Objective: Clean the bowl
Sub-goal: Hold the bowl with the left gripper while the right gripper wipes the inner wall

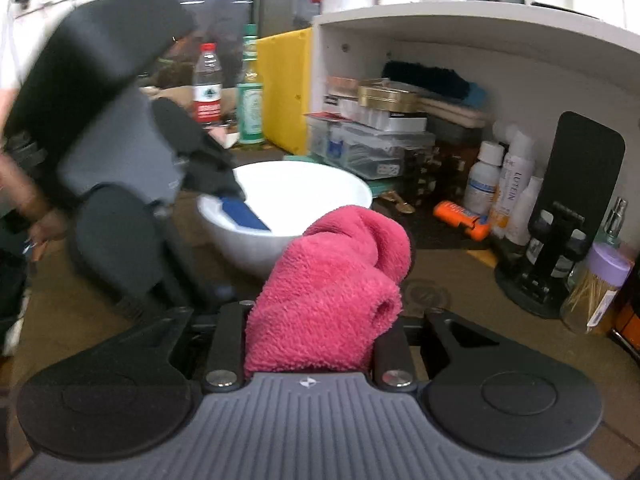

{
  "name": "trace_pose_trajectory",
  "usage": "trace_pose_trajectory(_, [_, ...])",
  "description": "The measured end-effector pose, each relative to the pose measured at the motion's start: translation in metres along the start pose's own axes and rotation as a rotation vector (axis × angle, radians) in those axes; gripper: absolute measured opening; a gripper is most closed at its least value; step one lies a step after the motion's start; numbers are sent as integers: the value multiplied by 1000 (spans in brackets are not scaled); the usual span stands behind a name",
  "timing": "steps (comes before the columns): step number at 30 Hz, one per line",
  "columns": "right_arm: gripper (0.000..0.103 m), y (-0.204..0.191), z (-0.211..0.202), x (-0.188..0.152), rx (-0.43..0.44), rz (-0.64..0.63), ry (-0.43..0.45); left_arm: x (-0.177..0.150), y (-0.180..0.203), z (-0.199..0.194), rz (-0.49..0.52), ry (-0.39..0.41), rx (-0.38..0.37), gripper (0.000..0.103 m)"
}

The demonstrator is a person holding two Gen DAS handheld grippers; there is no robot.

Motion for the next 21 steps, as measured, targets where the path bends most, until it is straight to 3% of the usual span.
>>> trace_pose_trajectory(6, [27,-4,-17,-4,-1,1,0,0,2,-1,4,4,19,69])
trace_pose_trajectory(9, [26,-9,-21,-1,37,-53,-7,-1,2,-1,0,5,20,69])
trace_pose_trajectory(14, [26,-6,-11,7,13,-102,-28,0,1,-1,-2,1,23,71])
trace_pose_trajectory(21, [27,47,21,27,-181,177,53,-1,1,-2,-13,1,37,72])
Point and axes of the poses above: each gripper's, at about its wrist camera, not at the fingertips, and z roughly the way its jaws point, y to its right, x to its top, the point moved 3 cm from there along z, roughly the way its jaws point, and after that the axes turned 6 degrees about -z, right-handed, at the moved point
